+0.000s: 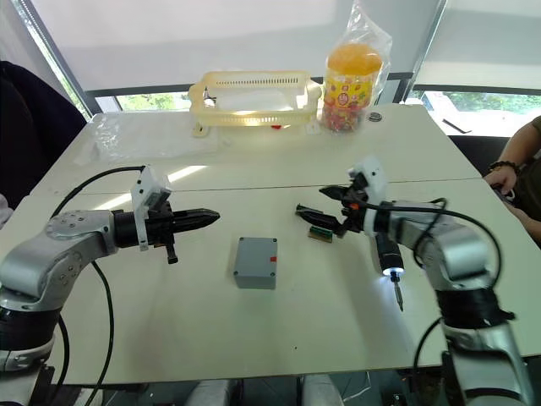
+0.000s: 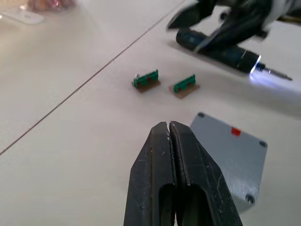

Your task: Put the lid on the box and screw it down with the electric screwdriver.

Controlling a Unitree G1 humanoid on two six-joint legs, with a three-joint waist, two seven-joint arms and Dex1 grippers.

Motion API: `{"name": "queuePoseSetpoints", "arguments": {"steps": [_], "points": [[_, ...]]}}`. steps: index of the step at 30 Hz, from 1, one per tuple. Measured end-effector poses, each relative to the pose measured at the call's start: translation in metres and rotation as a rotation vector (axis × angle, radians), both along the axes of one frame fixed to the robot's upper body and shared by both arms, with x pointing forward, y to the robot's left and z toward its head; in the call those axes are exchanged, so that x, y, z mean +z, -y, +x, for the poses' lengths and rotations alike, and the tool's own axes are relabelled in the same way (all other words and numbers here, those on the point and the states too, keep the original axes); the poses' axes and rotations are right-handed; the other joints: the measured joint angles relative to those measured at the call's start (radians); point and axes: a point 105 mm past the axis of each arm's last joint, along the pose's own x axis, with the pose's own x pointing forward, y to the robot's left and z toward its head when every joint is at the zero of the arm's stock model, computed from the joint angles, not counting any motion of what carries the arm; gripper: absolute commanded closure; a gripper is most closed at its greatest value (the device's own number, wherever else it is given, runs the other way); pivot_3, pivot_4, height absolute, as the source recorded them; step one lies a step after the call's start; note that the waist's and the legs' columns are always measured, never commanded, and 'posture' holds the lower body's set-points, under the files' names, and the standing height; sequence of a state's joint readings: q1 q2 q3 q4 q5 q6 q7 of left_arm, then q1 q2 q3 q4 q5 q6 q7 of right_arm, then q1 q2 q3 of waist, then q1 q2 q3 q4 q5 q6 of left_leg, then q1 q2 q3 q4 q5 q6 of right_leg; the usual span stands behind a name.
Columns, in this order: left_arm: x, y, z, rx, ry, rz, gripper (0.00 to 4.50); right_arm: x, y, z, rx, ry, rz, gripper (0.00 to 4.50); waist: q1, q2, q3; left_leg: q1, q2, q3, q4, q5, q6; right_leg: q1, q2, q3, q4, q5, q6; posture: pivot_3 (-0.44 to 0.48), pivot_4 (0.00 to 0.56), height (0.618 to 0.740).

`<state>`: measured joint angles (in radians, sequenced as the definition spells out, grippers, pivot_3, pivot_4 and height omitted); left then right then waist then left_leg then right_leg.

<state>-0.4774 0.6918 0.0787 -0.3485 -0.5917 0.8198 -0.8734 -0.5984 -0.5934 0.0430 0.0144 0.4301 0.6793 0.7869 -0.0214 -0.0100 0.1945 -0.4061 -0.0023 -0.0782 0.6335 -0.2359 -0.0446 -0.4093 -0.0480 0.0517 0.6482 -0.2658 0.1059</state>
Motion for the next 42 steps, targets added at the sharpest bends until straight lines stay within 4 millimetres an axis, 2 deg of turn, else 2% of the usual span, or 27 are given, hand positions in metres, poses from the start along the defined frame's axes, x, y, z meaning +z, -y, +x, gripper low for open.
{"name": "queuePoseSetpoints", "arguments": {"steps": [3,7,10,13,16,31,34,38,39,42], "points": [[0.000,0.002,0.000,0.012,0.005,0.005,4.50,-0.019,-0.007,0.018,-0.032,-0.006,-0.020,0.07,-0.002,0.000,0.000,0.000,0.000,0.000,0.000,0.001,-0.002,-0.001,0.000,0.001,0.001,0.000,0.000,0.000,0.150,0.740],[-0.005,0.005,0.005,0.063,0.025,0.021,4.50,-0.021,-0.017,0.039,-0.066,0.046,-0.031,0.07,-0.001,0.000,0.000,0.000,0.000,0.000,0.000,0.001,-0.002,-0.001,0.000,0.000,0.001,0.000,0.000,0.000,0.150,0.740],[-0.021,0.001,0.004,0.100,-0.005,0.041,4.50,-0.027,-0.018,0.048,-0.090,0.048,-0.037,0.07,0.002,0.000,0.000,0.000,0.000,0.000,-0.001,0.001,-0.003,-0.001,0.000,0.000,0.001,0.000,0.000,0.000,0.150,0.740],[-0.031,0.002,0.003,0.107,-0.029,0.048,4.50,-0.033,-0.016,0.052,-0.107,0.040,-0.053,0.07,0.004,0.000,0.000,0.000,0.000,0.000,0.000,0.002,-0.003,-0.001,0.000,0.000,0.001,0.000,0.000,0.000,0.150,0.740],[-0.030,0.001,0.004,0.120,-0.010,0.050,4.50,-0.036,-0.013,0.054,-0.119,0.032,-0.065,0.88,0.002,0.000,0.000,0.000,0.000,0.000,-0.001,0.002,-0.004,-0.001,0.000,0.000,0.001,0.000,0.000,0.000,0.150,0.740],[-0.041,0.001,0.003,0.132,-0.013,0.065,4.50,-0.041,-0.013,0.056,-0.119,0.015,-0.076,0.88,0.000,0.000,0.000,0.000,0.000,0.000,-0.001,0.002,-0.004,-0.001,0.000,0.000,0.001,0.000,0.000,0.000,0.150,0.740],[-0.041,0.003,0.004,0.128,-0.005,0.068,4.50,-0.042,-0.014,0.056,-0.119,0.013,-0.068,1.71,0.000,0.000,0.000,0.000,0.000,0.000,-0.001,0.002,-0.004,-0.001,0.000,0.000,0.001,0.000,0.000,0.000,0.150,0.740],[-0.042,0.002,0.004,0.130,0.002,0.077,4.50,-0.043,-0.016,0.056,-0.115,0.010,-0.062,3.69,0.000,0.000,0.000,0.000,0.000,0.000,-0.001,0.002,-0.004,-0.001,0.000,0.000,0.001,0.000,0.000,0.000,0.150,0.740],[-0.043,0.003,0.004,0.128,0.003,0.077,4.50,-0.043,-0.017,0.056,-0.115,0.009,-0.062,4.37,0.000,0.000,0.000,0.000,0.000,0.000,-0.001,0.002,-0.004,-0.001,0.000,0.000,0.001,0.000,0.000,0.000,0.150,0.740],[-0.044,0.002,0.004,0.128,0.002,0.078,4.50,-0.043,-0.016,0.056,-0.116,0.009,-0.066,4.48,0.000,0.000,0.000,0.000,0.000,0.000,-0.001,0.002,-0.004,-0.001,0.000,0.000,0.001,0.000,0.000,0.000,0.150,0.740]]}}
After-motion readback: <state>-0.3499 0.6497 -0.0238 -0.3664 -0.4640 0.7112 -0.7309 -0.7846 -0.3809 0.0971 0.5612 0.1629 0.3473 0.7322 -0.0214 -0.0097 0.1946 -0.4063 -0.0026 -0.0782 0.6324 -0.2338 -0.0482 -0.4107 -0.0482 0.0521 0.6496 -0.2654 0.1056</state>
